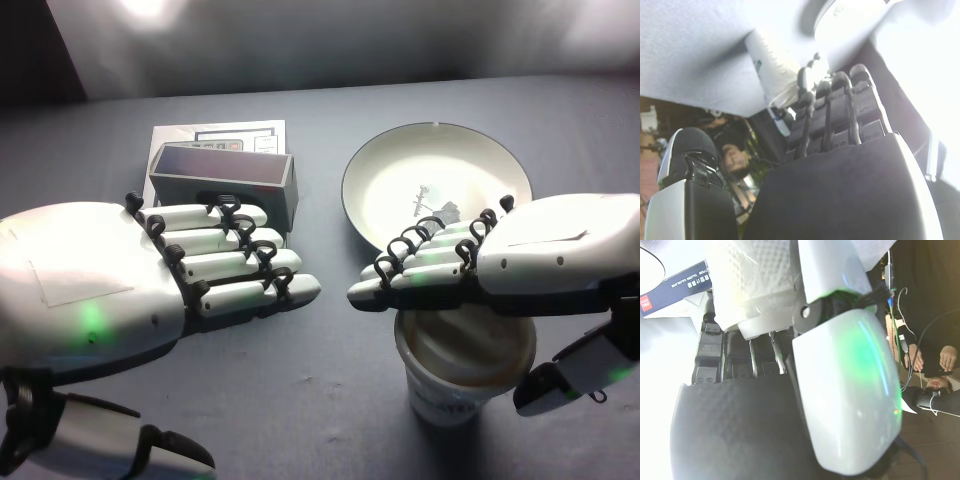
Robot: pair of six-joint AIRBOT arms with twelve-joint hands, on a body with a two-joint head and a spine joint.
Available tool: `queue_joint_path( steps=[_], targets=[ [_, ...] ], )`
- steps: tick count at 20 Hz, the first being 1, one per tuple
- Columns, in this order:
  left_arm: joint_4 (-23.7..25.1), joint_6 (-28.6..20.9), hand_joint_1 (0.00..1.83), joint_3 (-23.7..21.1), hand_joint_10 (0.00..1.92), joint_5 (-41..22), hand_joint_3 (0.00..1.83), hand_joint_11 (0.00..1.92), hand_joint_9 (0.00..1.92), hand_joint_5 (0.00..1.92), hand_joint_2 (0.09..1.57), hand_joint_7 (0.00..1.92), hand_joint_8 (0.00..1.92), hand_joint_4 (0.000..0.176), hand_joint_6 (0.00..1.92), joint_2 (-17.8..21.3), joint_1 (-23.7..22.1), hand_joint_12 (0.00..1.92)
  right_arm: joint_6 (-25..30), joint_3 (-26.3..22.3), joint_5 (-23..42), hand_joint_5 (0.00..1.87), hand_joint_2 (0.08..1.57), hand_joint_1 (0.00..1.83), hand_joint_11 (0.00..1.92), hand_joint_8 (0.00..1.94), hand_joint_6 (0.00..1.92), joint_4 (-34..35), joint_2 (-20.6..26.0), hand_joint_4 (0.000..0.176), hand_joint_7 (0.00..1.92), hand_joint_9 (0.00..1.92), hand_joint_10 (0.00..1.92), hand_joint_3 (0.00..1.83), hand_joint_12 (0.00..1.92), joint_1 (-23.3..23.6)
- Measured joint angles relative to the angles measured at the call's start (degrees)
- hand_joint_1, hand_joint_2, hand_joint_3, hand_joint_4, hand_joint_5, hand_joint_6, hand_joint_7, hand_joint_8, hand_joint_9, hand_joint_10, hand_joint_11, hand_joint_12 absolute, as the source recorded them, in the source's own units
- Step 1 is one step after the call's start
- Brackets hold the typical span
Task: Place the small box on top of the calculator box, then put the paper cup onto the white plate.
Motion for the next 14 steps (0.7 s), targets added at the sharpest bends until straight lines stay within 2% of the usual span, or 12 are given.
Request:
queue_joint_path(
  steps=[2,3,4,8,9,10,14],
  targets=[
    [0.0,0.0,0.26,0.0,0.01,0.0,0.00,0.02,0.04,0.01,1.11,0.05,0.01,0.000,0.00,0.0,-0.1,0.02,0.0,0.0,0.2,0.00,0.98,1.32,0.00,0.00,0.00,0.0,0.0,0.000,0.00,0.00,0.00,0.00,0.24,0.0],
    [0.0,0.0,0.25,0.0,0.01,0.0,0.00,0.02,0.05,0.01,1.11,0.05,0.01,0.000,0.00,0.0,-0.2,0.02,-0.1,0.0,0.4,0.00,1.00,1.34,0.00,0.00,0.00,0.1,0.0,0.000,0.00,0.00,0.00,0.00,0.21,0.0],
    [0.0,-0.1,0.25,0.0,0.01,0.0,0.00,0.04,0.07,0.02,1.11,0.07,0.01,0.000,0.00,0.0,-0.2,0.03,-0.1,0.0,0.7,0.00,1.01,1.37,0.00,0.00,0.00,0.1,0.0,0.000,0.00,0.00,0.00,0.00,0.26,0.0],
    [0.0,-0.1,0.25,0.0,0.00,0.0,0.00,0.02,0.04,0.00,1.12,0.05,0.00,0.000,0.00,0.0,-0.2,0.03,-0.1,0.0,1.2,0.00,1.01,1.35,0.00,0.00,0.00,0.5,0.0,0.000,0.00,0.00,0.00,0.00,0.25,-0.4],
    [0.0,-0.1,0.25,0.0,0.00,0.0,0.00,0.01,0.05,0.00,1.12,0.05,0.00,0.000,0.00,0.0,-0.2,0.03,-0.1,0.0,1.2,0.00,1.01,1.34,0.00,0.00,0.00,0.5,0.0,0.000,0.00,0.00,0.00,0.00,0.38,-0.4],
    [0.0,-0.1,0.24,0.0,0.00,0.0,0.00,0.01,0.05,0.00,1.12,0.05,0.00,0.000,0.00,0.0,-0.2,0.04,-0.1,0.0,1.2,0.00,1.01,1.34,0.00,0.00,0.00,0.5,0.0,0.000,0.00,0.00,0.00,0.00,0.42,-0.4],
    [0.0,-0.1,0.25,0.0,0.01,0.3,0.00,0.03,0.07,0.01,1.11,0.07,0.01,0.000,0.00,0.0,-0.7,0.06,-0.1,0.0,1.2,0.00,1.04,1.33,0.00,0.00,0.00,0.5,0.0,0.000,0.00,0.00,0.00,0.00,0.45,-0.4]
  ],
)
